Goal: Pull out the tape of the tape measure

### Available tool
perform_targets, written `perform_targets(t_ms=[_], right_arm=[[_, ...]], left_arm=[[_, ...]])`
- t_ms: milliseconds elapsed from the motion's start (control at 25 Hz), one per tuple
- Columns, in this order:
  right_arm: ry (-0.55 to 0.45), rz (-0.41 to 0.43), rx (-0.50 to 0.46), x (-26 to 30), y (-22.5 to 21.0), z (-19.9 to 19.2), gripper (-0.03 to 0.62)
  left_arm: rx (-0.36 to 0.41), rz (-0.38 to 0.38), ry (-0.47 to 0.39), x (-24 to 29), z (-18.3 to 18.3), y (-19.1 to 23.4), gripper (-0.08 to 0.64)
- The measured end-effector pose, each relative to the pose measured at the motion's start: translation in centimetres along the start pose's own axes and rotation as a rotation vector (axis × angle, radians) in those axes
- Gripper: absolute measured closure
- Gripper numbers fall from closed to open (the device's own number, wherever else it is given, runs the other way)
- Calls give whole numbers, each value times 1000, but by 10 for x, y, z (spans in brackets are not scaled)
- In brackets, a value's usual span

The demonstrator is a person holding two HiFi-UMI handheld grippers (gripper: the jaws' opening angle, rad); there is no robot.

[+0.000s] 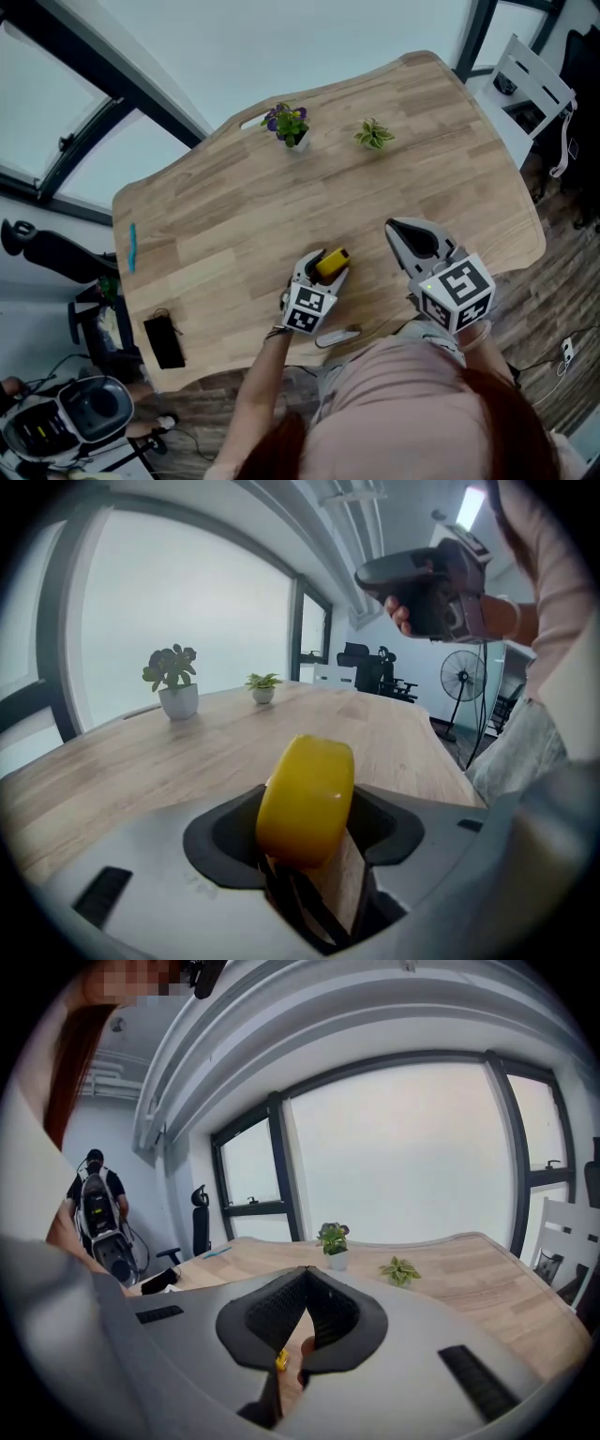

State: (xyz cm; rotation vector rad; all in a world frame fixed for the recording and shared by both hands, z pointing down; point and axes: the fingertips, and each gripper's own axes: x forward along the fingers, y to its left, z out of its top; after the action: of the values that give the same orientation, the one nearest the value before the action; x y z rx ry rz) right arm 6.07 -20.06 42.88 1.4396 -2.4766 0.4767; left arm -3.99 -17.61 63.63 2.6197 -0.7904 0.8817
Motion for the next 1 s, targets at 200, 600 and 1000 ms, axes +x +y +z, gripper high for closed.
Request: perform_targets(t_ms=[200,600,1000], right_arm=[[8,-4,15,3,-2,-5,594],[-1,-24,24,-1,-3,-10,594],[-21,-57,8,-12,-10,-11,594]], left_arm=[[37,14,17,5,-1,1,347],[57,33,40,8,-3,-7,371],[-69,46,55,-1,4,-14,371]])
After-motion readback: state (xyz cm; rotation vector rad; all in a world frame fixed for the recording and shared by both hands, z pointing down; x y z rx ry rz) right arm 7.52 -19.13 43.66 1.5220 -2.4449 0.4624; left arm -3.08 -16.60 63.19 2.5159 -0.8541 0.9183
